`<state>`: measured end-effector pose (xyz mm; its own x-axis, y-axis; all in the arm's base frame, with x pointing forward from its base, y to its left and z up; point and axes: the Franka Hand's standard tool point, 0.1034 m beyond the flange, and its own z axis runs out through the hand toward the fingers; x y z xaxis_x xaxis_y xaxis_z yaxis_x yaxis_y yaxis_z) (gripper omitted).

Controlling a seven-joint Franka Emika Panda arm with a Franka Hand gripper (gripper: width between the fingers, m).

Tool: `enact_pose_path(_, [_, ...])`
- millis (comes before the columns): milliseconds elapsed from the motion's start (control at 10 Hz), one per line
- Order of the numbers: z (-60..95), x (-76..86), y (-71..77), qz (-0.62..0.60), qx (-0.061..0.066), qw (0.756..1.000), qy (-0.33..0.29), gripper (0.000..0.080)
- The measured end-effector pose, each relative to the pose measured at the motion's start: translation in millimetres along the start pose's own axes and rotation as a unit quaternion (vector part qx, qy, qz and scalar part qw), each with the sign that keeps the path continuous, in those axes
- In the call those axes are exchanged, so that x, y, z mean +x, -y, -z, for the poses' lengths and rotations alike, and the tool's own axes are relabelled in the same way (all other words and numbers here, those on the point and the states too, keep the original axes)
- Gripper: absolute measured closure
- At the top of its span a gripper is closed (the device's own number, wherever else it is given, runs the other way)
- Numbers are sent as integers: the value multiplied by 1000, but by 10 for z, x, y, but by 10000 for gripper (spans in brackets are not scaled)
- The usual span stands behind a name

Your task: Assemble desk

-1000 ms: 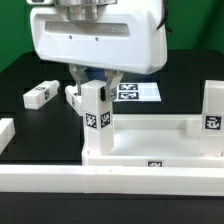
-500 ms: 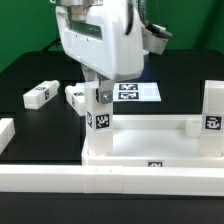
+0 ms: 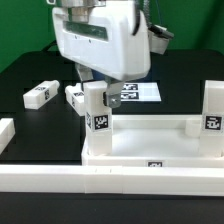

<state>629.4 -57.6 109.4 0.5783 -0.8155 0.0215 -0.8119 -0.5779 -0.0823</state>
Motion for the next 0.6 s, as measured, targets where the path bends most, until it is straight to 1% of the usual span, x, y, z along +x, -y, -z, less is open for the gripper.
enact_pose_path(100, [0,-1,1,56,0,998,0,170])
enact_pose_path(200, [-1,-8,6,102,-1,995,0,153])
enact_pose_path(400, [-8,1,-7,196,-1,981,0,151])
enact_pose_path(600, [-11,3,-9,298,-3,955,0,151])
